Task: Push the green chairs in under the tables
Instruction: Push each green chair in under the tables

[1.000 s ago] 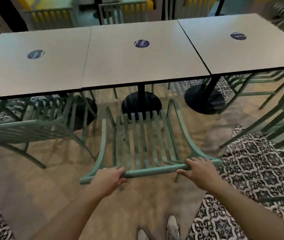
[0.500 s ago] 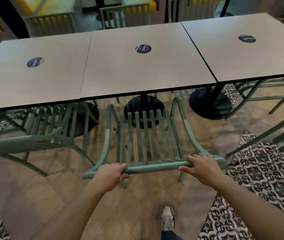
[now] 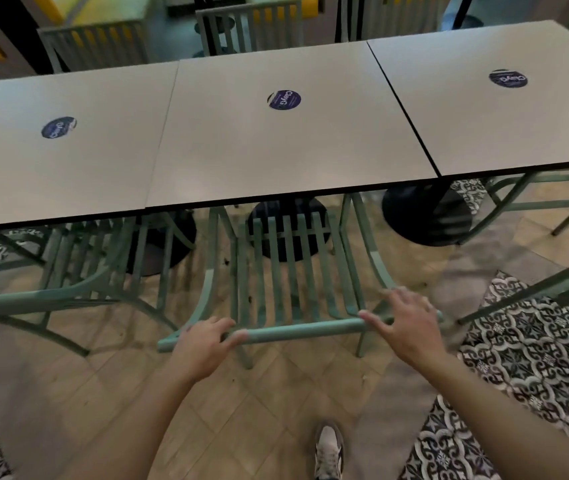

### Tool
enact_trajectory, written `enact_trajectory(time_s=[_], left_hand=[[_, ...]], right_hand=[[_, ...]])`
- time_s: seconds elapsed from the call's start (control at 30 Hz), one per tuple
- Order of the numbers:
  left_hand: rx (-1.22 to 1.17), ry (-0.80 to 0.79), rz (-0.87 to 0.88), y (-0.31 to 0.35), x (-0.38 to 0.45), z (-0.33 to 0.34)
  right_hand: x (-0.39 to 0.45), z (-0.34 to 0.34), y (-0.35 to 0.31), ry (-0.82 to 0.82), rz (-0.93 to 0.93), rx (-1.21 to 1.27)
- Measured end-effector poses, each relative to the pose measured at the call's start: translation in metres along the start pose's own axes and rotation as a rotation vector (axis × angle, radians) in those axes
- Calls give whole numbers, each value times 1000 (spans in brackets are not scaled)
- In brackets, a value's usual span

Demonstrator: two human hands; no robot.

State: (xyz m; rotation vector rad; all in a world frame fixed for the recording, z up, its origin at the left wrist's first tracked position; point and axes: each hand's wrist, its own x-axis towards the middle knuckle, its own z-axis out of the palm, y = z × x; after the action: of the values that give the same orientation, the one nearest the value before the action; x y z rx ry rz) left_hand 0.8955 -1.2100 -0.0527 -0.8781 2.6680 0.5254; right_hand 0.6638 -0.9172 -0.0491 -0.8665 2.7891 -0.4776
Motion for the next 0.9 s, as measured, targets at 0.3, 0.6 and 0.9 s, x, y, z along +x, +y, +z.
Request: enact_trajectory(time_s=[0.3,0.6,0.9], left_hand=[[-1801,353,-1132,6,-9,-5],[-2037,356,-1185,19,8,-13],[-2014,348,-1205,17,40,-18]], right_hand=[[12,16,20,36,1179,1715],[43,14,14,134,1402,1695],[75,4,10,123,1399,1619]])
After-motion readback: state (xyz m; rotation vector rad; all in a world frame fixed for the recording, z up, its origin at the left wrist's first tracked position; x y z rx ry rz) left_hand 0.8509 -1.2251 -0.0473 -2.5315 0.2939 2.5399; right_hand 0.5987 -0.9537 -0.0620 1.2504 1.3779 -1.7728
